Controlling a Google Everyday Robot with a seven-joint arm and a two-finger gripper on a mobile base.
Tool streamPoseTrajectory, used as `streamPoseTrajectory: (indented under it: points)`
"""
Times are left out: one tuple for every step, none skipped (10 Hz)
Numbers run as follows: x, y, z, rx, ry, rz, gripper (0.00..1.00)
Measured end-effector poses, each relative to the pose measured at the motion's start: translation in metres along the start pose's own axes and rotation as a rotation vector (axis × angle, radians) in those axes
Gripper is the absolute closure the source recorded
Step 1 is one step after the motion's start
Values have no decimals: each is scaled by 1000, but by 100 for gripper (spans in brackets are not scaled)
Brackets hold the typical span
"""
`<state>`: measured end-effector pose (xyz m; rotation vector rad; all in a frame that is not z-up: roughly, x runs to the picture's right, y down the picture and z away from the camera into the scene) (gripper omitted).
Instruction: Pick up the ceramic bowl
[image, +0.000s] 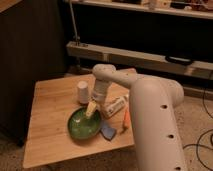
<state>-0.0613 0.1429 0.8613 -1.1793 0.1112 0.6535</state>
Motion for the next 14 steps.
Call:
streamPoseTrajectory:
  points:
    - [0,-1,6,-18,16,4,47]
    - [0,-1,10,-26,27,6,55]
    - [1,-2,12,-33,37,10,65]
    - [2,-2,12,-35,41,12,76]
    - [1,-2,9,-34,36,13,88]
    - [0,0,2,-28,17,6,97]
    - [-4,5,-10,-20,-7,-14,100]
    - [-13,17,-29,-22,-51,-52,100]
    - [-25,31,-44,-34,-83,-91,100]
    - [-41,47,-57,-58,-114,-131,100]
    - [-58,62,-64,-95,-135,-163,100]
    - [-75,78,-64,-138,-152,-197,100]
    - [-87,91,-61,-171,-158,-228,100]
    - [-94,106,-57,-191,-161,-274,100]
